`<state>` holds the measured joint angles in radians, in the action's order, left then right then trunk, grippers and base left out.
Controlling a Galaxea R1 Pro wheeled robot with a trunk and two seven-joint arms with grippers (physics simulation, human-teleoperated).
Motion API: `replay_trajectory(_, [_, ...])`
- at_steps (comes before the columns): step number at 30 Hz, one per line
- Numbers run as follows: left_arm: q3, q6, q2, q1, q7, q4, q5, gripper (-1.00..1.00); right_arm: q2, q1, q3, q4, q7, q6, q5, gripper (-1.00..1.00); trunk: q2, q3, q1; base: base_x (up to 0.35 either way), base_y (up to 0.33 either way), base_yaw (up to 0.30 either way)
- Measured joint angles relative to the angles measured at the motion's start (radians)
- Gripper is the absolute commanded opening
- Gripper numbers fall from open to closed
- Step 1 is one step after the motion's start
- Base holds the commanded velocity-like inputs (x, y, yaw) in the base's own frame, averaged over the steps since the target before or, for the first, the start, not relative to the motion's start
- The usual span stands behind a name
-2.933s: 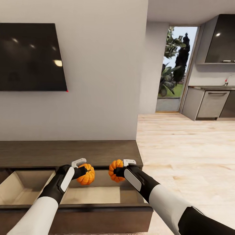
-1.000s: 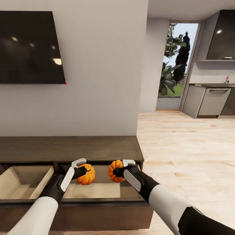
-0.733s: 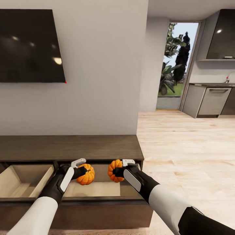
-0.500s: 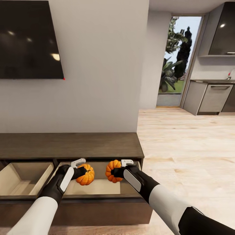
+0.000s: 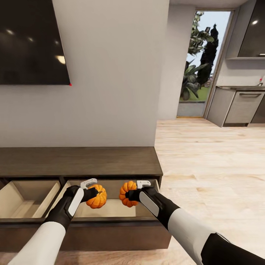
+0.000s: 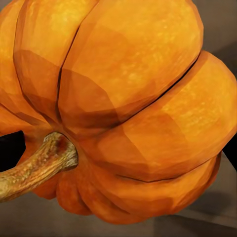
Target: Place each of the two pumpkins and all three candles from the living room inside a cabinet in the living room (use any cabinet), then make sure every cabinet is closed, and position the cauldron so it is next to a table in the living room.
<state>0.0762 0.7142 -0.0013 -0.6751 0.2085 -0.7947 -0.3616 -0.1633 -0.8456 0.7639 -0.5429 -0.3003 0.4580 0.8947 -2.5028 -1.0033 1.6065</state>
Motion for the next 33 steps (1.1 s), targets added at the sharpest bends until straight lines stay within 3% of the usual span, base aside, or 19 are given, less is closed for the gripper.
replay_trajectory(26, [0.000,0.000,0.000,0.000,-0.008,-0.004,-0.001,-1.00,0.000,0.000,0.000,0.002,-0.005,0.000,0.002,-1.00,0.000,0.000,0.000,0.079,0.000,0.000])
replay_trajectory(33, [0.001,0.002,0.000,0.000,-0.004,0.001,0.000,-1.00,0.000,0.000,0.000,0.002,-0.005,0.001,0.002,-1.00,-0.001,-0.027,0.003,0.000,0.000,0.000])
